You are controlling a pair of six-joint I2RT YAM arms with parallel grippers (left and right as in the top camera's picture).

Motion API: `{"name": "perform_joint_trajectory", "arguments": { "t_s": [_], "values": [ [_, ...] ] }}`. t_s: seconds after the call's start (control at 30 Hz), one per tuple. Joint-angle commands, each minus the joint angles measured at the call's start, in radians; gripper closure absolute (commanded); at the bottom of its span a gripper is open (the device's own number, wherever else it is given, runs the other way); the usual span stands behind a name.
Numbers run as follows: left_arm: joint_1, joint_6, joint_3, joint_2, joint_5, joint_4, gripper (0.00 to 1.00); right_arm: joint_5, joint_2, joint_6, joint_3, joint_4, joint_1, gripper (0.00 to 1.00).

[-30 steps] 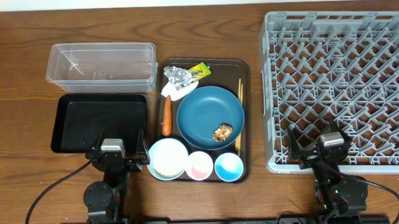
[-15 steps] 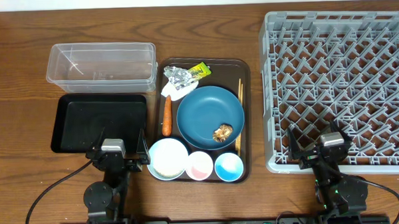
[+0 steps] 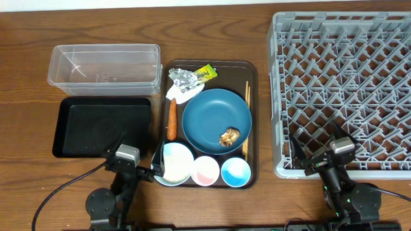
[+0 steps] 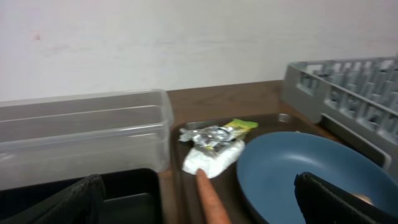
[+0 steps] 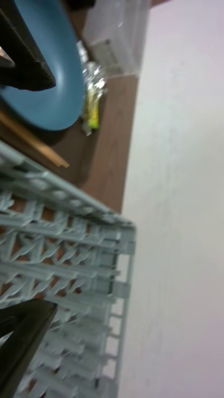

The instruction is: Sort waste into correct bins and load items into the dishwasher rack

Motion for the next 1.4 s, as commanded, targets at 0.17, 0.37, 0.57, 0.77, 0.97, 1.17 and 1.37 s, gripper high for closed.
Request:
{"name": "perform_joint_trajectory", "arguments": {
  "t_s": [0.17, 0.37, 0.57, 0.77, 0.97, 1.17, 1.37],
  "values": [
    [-0.003, -0.031, 0.32, 0.14, 0.03, -0.144, 0.02, -0.021, 0.061, 0.059, 0.246, -0.113, -0.013, 0.01],
    [-0.003, -0.039, 0.726, 0.517, 0.015, -0.486, 0.02, -0.074, 0.368, 0.1, 0.55, -0.355, -0.013, 0.01],
    [-0.05, -0.039, 1.105, 0.869, 0.016, -0.841, 0.02, -0.126, 0.744, 0.098, 0.877, -0.609, -0.013, 0.01],
    [-0.079, -0.111, 1.183, 1.032, 0.168, -0.918, 0.02, -0.22, 1.022, 0.1, 1.061, -0.761, -0.013, 0.01],
    [-0.106, -0.027, 1.183, 1.144, 0.196, -1.064, 0.02, -0.309, 1.152, 0.099, 1.071, -0.781, -0.013, 0.01],
    [-0.289, -0.006, 1.153, 1.193, 0.044, -1.198, 0.02, -0.308, 1.183, 0.1, 1.071, -0.769, -0.013, 0.01],
    [-0.513, -0.08, 0.983, 1.194, -0.016, -1.117, 0.18, -0.197, 1.183, 0.169, 1.071, -0.774, -0.018, 0.01]
  ]
}}
